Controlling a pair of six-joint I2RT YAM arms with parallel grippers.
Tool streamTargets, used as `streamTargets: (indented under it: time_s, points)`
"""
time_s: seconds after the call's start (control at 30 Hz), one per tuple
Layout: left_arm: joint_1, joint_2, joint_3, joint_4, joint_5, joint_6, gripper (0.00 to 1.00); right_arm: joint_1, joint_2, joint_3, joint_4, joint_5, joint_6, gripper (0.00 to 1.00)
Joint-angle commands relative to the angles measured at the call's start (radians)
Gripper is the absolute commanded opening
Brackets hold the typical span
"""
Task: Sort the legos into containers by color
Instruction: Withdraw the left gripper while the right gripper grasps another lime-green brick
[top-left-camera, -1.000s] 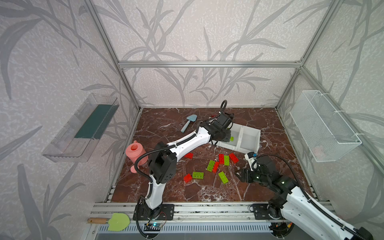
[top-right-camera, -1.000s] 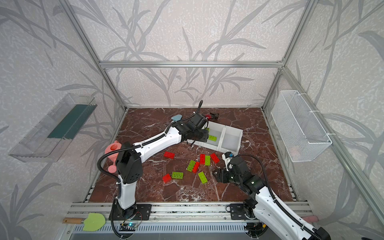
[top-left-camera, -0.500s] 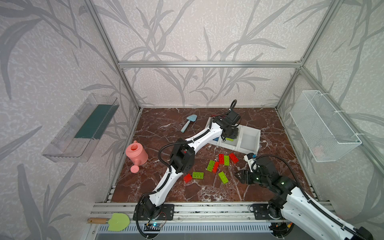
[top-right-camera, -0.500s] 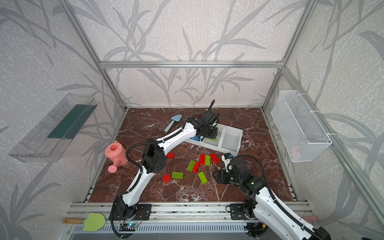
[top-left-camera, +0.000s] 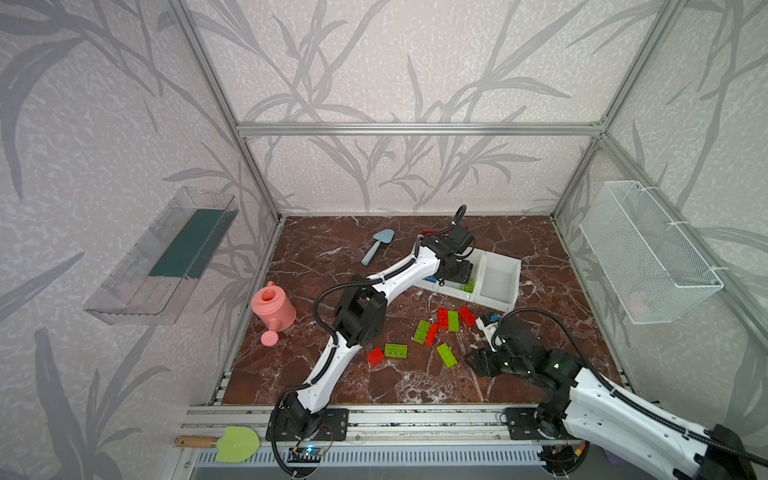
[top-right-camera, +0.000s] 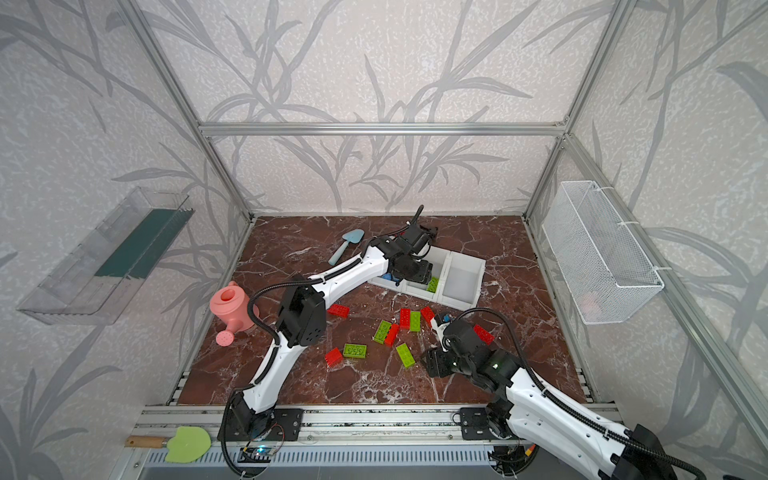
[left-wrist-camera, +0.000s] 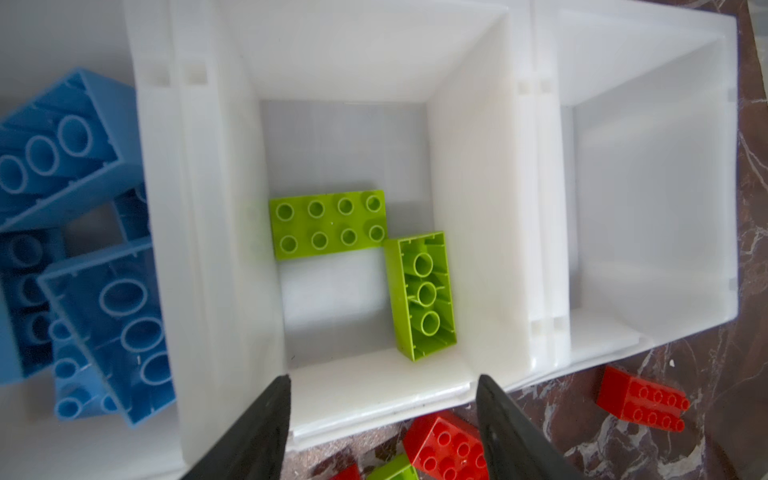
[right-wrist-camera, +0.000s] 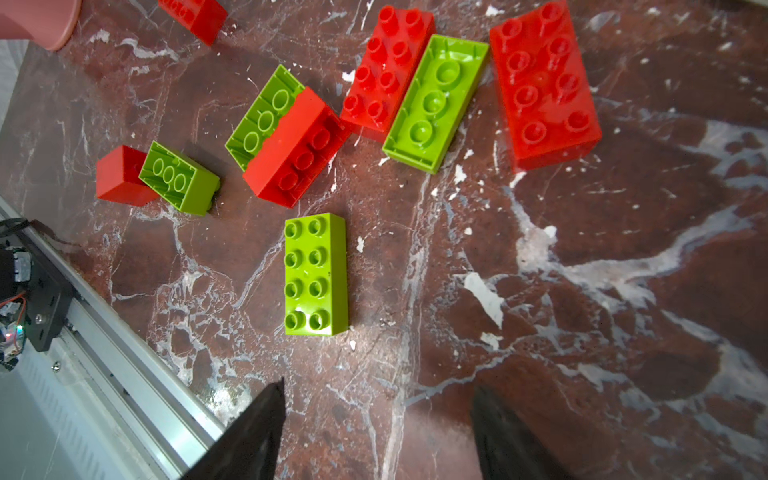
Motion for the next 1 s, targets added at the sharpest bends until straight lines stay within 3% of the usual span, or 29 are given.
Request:
streamTargets:
  time_s: [0.0,0.23,0.43,0.8,0.97]
  points:
    - [-0.003,-0.187,-0.118,0.086,-0.043,-0.012,0.72,0.049,0.043,0.054,-0.014,0.072,-0.010,0.74]
    - [-0.003,-0.510,-0.484,0.245,-0.102,-0.074,0.75,0.158,0.210,0.140,0.001,0.120,-0.025,0.79]
    - [-0.006,-0.794,-0.793,0.343,-0.171,-0.117,0.87,0.211,0.345,0.207,0.004,0.148,-0.042,0.82]
    - [-0.007,-1.189,-1.154,0.288,-0.308,-0.181,0.93,0.229,0.511,0.280,0.002,0.163,-0.066,0.84]
    - [-0.006,-1.354,-1.263,0.264,-0.298,-0.234,0.93,0.230,0.579,0.304,0.005,0.162,-0.075,0.83]
